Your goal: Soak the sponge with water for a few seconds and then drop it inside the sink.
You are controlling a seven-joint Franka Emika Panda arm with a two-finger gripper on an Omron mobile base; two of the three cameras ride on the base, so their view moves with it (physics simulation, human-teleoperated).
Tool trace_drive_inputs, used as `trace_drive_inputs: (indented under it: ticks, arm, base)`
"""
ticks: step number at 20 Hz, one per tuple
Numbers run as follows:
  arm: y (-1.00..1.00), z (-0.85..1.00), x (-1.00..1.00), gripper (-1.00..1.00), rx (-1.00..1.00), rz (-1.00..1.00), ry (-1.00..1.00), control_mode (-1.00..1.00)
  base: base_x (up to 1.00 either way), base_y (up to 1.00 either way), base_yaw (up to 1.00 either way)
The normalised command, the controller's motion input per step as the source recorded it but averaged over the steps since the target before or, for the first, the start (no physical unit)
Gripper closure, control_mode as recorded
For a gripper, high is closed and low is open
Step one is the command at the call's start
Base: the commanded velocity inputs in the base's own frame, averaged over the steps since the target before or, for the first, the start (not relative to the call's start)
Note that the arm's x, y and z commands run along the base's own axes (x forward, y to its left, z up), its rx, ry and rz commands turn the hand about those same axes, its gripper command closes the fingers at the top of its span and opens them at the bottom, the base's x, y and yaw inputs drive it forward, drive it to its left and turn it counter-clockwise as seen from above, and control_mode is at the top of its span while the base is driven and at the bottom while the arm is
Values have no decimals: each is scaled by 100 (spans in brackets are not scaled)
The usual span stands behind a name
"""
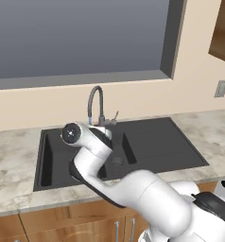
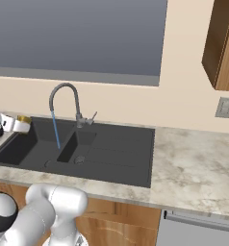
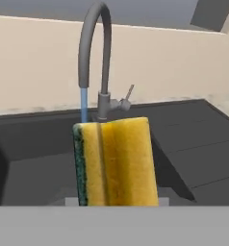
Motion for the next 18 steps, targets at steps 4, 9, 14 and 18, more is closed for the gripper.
trace_drive_inputs:
  ticks: [4,9,14,18]
  arm:
    - [0,-2,-1,100,0,0,-26,-100]
    - [-1,1,0,100,0,0,-9,-100]
    - [-4,11,0,100,0,-1,0,-100]
    - [-3,9,0,100,3,-3,3,-100]
  base:
    - [0,0,0]
    - [0,0,0]
    - [0,0,0]
    - [0,0,0]
